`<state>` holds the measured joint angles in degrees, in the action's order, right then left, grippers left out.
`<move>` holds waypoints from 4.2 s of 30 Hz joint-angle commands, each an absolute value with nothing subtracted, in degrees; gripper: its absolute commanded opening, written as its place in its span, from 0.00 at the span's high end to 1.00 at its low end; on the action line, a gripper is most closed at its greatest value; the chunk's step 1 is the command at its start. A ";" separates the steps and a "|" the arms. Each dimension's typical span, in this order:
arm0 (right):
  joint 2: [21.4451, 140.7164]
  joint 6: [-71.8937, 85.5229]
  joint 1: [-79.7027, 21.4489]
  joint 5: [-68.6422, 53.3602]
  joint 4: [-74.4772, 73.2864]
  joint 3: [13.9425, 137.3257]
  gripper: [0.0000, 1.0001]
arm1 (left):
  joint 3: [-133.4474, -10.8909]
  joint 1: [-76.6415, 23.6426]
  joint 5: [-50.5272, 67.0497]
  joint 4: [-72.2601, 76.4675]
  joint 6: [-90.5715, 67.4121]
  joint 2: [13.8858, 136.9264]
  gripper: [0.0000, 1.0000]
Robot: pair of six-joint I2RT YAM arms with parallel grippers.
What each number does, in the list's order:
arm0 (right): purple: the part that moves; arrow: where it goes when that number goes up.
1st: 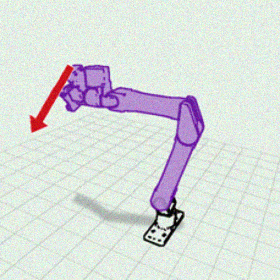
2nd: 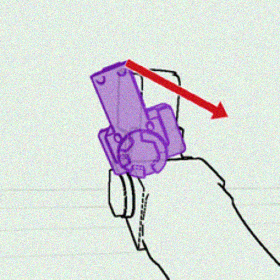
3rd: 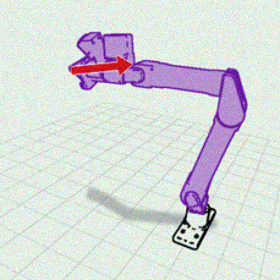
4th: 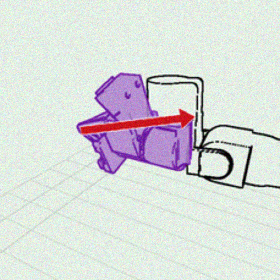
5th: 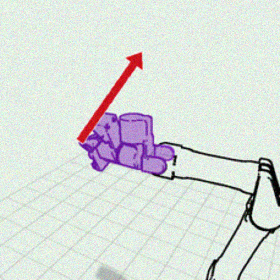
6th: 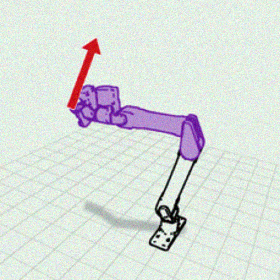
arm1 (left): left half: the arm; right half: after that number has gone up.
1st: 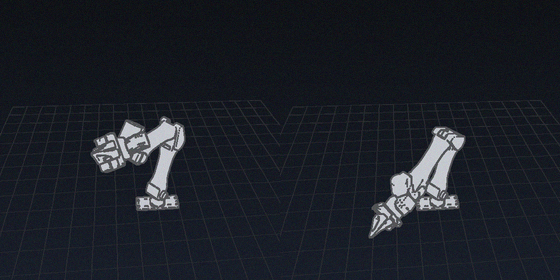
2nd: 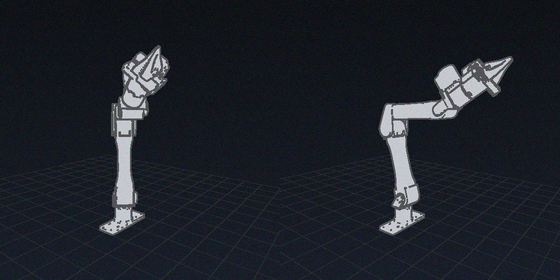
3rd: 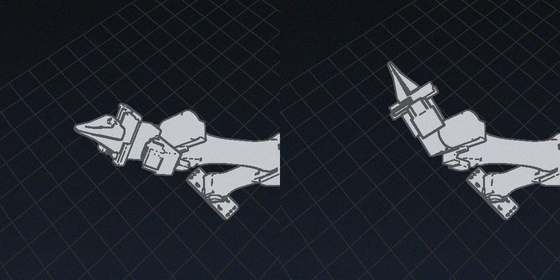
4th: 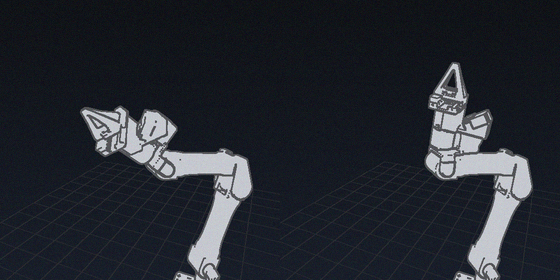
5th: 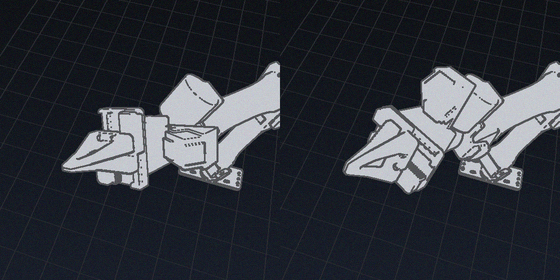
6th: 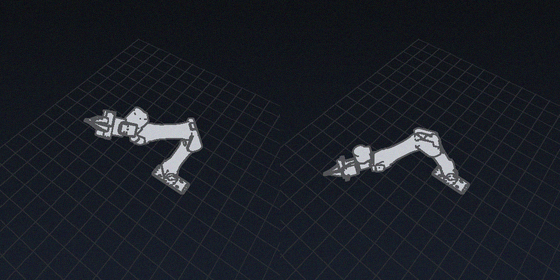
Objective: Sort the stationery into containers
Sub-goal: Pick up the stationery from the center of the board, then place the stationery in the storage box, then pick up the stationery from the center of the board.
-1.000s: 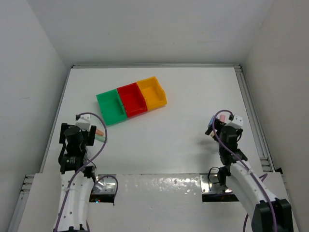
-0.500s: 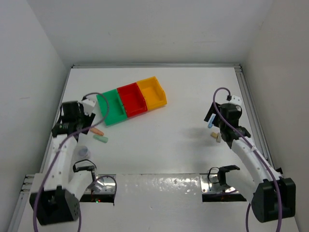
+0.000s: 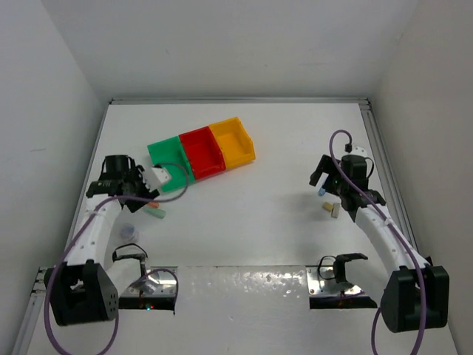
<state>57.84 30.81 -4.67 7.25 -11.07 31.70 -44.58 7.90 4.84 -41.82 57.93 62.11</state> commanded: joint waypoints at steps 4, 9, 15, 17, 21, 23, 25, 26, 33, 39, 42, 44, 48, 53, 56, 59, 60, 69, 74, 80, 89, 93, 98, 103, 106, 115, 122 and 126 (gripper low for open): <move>59.24 30.14 -2.99 1.32 -11.69 34.37 0.02 | -37.97 4.93 18.80 -50.01 101.24 55.55 0.38; 59.33 31.90 -2.90 -0.95 -9.85 32.96 0.03 | -39.10 2.11 21.53 -51.15 106.78 63.79 0.35; 58.97 32.52 -2.99 -1.06 -9.14 31.73 0.04 | -41.57 0.62 21.01 -50.98 109.94 73.03 0.43; 58.62 32.34 -2.99 -0.62 -9.58 31.73 0.04 | -41.13 0.70 19.52 -51.42 112.41 74.88 0.46; 57.66 31.91 -3.08 -0.09 -11.16 31.90 0.04 | -39.99 0.62 17.85 -50.36 111.19 77.95 0.54; 57.04 31.73 -3.08 0.96 -11.60 31.82 0.04 | -39.29 0.62 17.75 -49.49 110.40 78.48 0.58; 55.90 31.47 -3.16 1.40 -12.13 31.64 0.04 | -37.71 0.62 17.06 -46.86 109.60 78.84 0.59; 55.46 31.46 -3.08 1.84 -12.39 31.55 0.04 | -37.36 -0.95 16.70 -45.71 109.08 78.92 0.59; 53.26 31.11 -3.08 3.43 -14.06 31.55 0.04 | -37.00 -1.14 15.91 -41.49 107.49 81.73 0.57; 52.12 31.20 -3.08 4.48 -15.73 31.99 0.04 | -34.63 -1.41 14.33 -39.38 108.46 81.57 0.99; 50.89 31.20 -2.99 5.36 -15.82 31.73 0.04 | -35.32 -1.49 15.98 -42.17 107.84 79.90 1.00; 50.02 31.20 -3.08 5.89 -15.91 31.64 0.04 | -37.51 -2.02 17.57 -45.33 105.75 78.50 1.00; 49.83 31.64 -2.99 5.89 -15.91 31.47 0.04 | -43.57 -2.90 24.41 -50.87 99.06 75.77 1.00; 50.54 33.22 -3.08 4.22 -15.47 31.38 0.04 | -56.04 -2.99 37.15 -54.76 80.52 72.17 1.00; 51.50 33.92 -2.90 3.61 -15.12 31.73 0.04 | -59.58 -1.94 42.97 -39.78 42.84 72.16 1.00; 52.38 34.01 -3.08 3.43 -14.59 31.99 0.04 | -58.37 0.00 38.96 -20.08 13.05 73.82 1.00; 52.56 34.19 -3.16 3.43 -14.50 32.17 0.04 | -58.10 0.00 33.63 -14.73 8.22 74.26 1.00; 52.12 32.61 -3.08 3.95 -15.47 32.78 0.04 | -58.71 1.67 8.97 -6.86 -18.54 84.19 1.00; 52.21 32.34 -3.08 5.19 -16.08 31.99 0.04 | -57.31 1.85 4.84 -3.87 -16.35 86.48 0.93; 53.35 32.35 -3.08 4.83 -16.08 32.69 0.03 | -55.02 2.02 4.22 -2.46 -15.12 88.50 0.68; 53.96 30.94 -2.99 4.22 -16.78 33.57 0.04 | -61.95 2.64 5.37 -9.48 -10.64 85.35 0.62; 53.61 31.38 -2.99 3.78 -17.31 33.31 0.04 | -64.60 3.51 -7.36 -22.03 -18.09 77.98 0.64; 52.65 31.82 -3.16 2.90 -16.53 32.08 0.04 | -63.55 5.18 -19.66 -43.74 -28.55 78.48 0.62; 53.26 30.33 -3.16 3.07 -17.22 33.04 0.04 | -55.47 7.64 -11.29 -46.78 -32.43 84.37 0.61; 53.18 29.62 -3.08 3.51 -18.45 33.75 0.04 | -52.56 7.82 -7.39 -39.76 -32.70 83.67 0.52; 49.40 29.44 -3.08 5.53 -19.34 31.20 0.04 | -50.46 7.03 -9.23 -36.30 -34.01 87.89 0.47; 49.83 29.00 -3.16 6.33 -20.39 32.52 0.04 | -46.94 6.68 -10.46 -32.17 -35.51 92.10 0.49; 49.75 28.74 -3.16 7.03 -20.92 33.05 0.04 | -47.11 7.29 -12.48 -30.32 -34.72 92.99 0.70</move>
